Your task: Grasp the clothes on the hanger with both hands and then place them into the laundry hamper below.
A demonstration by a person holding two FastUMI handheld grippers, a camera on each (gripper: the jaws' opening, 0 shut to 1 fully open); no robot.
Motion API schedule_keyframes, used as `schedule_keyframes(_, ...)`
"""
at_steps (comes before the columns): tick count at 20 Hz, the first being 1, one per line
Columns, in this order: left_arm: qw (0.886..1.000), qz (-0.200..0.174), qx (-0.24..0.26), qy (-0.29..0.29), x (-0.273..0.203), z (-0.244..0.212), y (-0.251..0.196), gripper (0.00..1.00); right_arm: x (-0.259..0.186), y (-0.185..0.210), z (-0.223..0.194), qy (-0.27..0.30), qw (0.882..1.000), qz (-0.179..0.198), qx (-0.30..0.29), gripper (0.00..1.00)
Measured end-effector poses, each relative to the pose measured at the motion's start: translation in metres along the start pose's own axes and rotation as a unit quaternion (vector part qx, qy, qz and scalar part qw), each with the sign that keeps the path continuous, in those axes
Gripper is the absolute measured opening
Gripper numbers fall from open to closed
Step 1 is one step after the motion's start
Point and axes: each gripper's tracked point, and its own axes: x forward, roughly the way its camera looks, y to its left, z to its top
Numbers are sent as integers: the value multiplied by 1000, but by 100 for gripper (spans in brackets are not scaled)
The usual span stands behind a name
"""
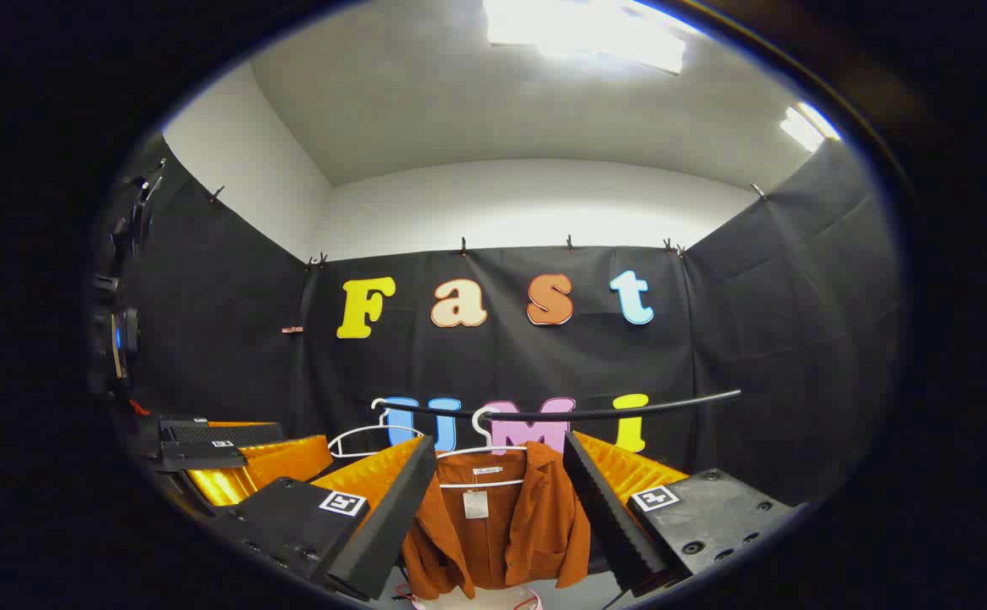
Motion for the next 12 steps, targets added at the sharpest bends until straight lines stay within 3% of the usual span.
schedule_keyframes(1,1000,-1,-2,2,0,-1,-1,94,0,0,0,0,1000,1,-2,97)
schedule_keyframes(9,1000,5,-18,-8,1,5,-8,94,1,-1,3,-2,1000,15,-8,97)
schedule_keyframes(12,1000,7,-21,-3,2,2,-12,90,0,-1,-1,3,1000,19,-7,93)
